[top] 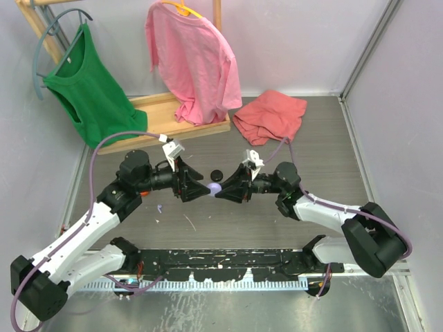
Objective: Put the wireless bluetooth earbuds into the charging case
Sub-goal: Pick up the charging case at the center of the board, then open the charging case.
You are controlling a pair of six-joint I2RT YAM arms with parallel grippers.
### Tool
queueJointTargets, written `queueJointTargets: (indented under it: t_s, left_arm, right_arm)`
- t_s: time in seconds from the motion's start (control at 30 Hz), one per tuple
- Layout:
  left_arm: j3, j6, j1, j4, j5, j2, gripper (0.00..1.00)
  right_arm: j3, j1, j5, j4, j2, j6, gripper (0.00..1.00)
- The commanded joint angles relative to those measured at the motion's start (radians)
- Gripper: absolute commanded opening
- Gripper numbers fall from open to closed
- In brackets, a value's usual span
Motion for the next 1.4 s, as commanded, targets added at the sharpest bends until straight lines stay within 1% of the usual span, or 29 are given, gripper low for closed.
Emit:
queueJointTargets:
  t_s: [0.0, 0.1, 0.2, 0.5, 0.7, 0.87, 1.0, 1.37]
  left_arm:
    - [-0.036, -0.046, 0.001, 0.109, -0.038, -0.033, 0.71]
    - [-0.041, -0.047, 0.001, 0.117, -0.032, -0.024, 0.71]
    - [-0.048, -0.062, 0.001, 0.143, -0.011, 0.001, 0.71]
    - [-0.04, -0.115, 0.001, 0.234, 0.029, 0.079, 0.71]
    - [-0.037, -0.157, 0.001, 0.254, -0.01, 0.083, 0.67]
    - [-0.03, -0.213, 0.001, 0.275, -0.021, 0.076, 0.66]
    - [-0.019, -0.234, 0.001, 0.253, -0.033, 0.078, 0.66]
    - [0.004, -0.222, 0.006, 0.128, -0.149, 0.082, 0.66]
  right_arm:
    - [-0.073, 0.006, 0.073, 0.328, -0.013, 0.064, 0.01]
    - [-0.099, 0.012, 0.094, 0.422, 0.002, 0.09, 0.01]
    - [-0.107, 0.018, 0.116, 0.468, 0.016, 0.121, 0.01]
    - [-0.111, 0.025, 0.162, 0.46, 0.012, 0.116, 0.01]
    - [-0.119, 0.025, 0.159, 0.447, 0.009, 0.082, 0.01]
    - [-0.13, 0.029, 0.154, 0.447, 0.0, 0.049, 0.01]
    - [-0.133, 0.029, 0.15, 0.448, -0.003, 0.038, 0.01]
    - [-0.137, 0.031, 0.136, 0.448, -0.025, 0.032, 0.01]
